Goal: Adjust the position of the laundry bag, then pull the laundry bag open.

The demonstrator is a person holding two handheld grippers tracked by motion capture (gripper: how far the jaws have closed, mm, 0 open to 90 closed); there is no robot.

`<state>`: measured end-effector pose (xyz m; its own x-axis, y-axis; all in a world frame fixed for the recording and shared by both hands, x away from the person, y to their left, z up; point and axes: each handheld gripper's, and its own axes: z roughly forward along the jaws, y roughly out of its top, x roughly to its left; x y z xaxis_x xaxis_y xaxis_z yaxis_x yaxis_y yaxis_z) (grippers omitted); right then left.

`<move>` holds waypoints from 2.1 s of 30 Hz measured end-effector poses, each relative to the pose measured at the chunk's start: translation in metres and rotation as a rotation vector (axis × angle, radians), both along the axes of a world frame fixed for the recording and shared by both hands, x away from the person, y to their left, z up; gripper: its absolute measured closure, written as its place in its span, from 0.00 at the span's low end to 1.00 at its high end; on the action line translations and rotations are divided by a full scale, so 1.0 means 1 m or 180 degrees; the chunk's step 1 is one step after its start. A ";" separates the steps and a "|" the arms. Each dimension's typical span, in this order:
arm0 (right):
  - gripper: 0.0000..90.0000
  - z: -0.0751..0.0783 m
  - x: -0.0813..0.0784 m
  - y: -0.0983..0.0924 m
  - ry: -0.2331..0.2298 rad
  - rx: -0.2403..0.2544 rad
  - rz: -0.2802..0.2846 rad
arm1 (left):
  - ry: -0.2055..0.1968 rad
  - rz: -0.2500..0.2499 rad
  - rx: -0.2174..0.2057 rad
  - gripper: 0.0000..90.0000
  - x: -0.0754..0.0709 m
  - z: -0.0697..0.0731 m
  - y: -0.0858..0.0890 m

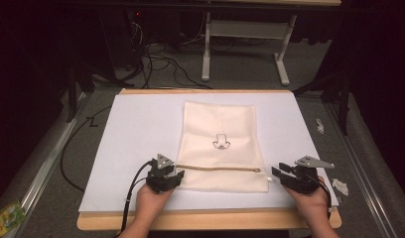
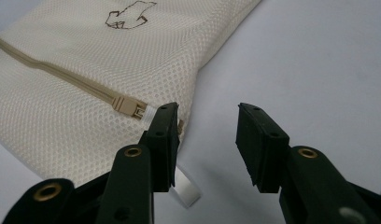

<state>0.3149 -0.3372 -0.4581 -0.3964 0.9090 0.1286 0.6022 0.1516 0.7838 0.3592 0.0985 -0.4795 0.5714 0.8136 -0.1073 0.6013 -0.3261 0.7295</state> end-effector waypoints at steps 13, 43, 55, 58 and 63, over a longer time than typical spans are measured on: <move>0.72 -0.003 0.001 0.006 0.0020 0.0047 0.0030 | 0.0059 -0.0428 -0.0032 0.84 -0.017 0.010 0.001; 0.75 -0.018 0.014 0.034 0.0300 -0.0237 0.0148 | -0.0434 -0.0049 -0.0524 0.46 -0.011 0.017 0.025; 0.94 -0.006 0.011 0.035 0.0177 -0.0190 0.0250 | -0.0217 -0.0104 -0.0599 0.42 -0.006 0.016 0.027; 0.94 -0.003 0.008 0.035 0.0114 -0.0193 0.0272 | -0.0211 -0.0131 -0.0596 0.40 -0.006 0.017 0.024; 0.94 -0.001 0.006 0.036 0.0035 -0.0209 0.0302 | -0.0261 -0.0259 -0.0573 0.35 -0.008 0.021 0.007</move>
